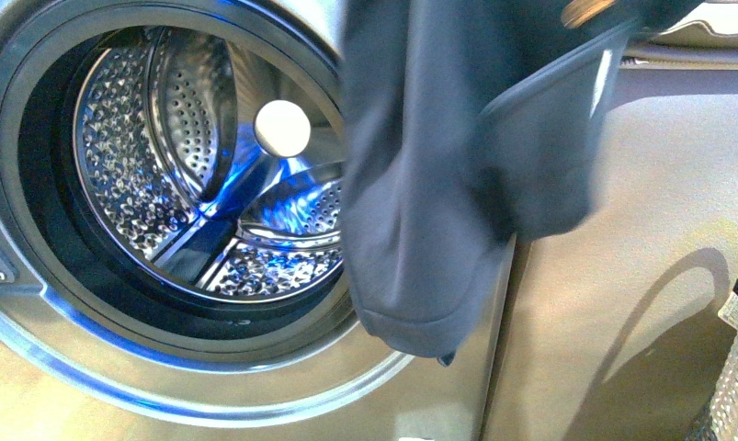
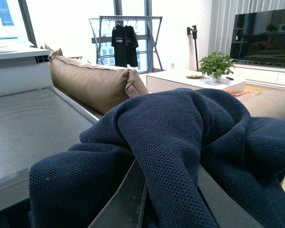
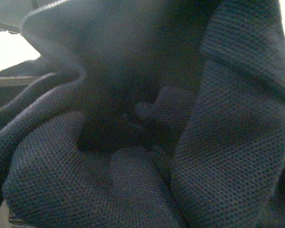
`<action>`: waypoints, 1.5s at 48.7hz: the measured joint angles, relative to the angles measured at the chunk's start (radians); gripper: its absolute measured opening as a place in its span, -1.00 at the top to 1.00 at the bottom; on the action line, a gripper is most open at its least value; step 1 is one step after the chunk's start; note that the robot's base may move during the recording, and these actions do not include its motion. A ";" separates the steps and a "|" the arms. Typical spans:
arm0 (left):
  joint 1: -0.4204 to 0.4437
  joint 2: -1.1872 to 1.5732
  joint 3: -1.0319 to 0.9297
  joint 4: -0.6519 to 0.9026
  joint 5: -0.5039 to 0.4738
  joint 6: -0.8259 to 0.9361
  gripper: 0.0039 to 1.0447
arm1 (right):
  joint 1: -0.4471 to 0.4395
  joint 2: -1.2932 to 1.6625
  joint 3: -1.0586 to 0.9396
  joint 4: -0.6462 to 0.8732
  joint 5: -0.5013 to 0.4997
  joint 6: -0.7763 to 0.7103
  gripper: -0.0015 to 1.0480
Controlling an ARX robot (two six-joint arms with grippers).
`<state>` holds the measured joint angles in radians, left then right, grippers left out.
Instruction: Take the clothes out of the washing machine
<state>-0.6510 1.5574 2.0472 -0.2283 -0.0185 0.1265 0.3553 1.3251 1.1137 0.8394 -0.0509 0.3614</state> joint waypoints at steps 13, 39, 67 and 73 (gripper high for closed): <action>-0.003 -0.006 0.000 0.000 -0.002 -0.003 0.03 | -0.088 -0.094 -0.013 -0.032 -0.011 0.005 0.89; 0.001 -0.013 0.000 0.003 -0.008 0.000 -0.88 | -0.523 -0.286 0.004 -0.156 -0.195 0.112 0.89; 0.001 -0.013 0.000 0.004 -0.008 0.000 -0.88 | -1.221 -0.278 -0.275 -0.046 -0.689 0.344 0.89; 0.001 -0.013 0.000 0.004 -0.008 0.000 -0.88 | -1.207 -0.265 -0.398 -0.089 -0.740 0.293 0.89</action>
<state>-0.6502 1.5444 2.0476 -0.2245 -0.0261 0.1268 -0.8513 1.0603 0.7155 0.7509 -0.7906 0.6544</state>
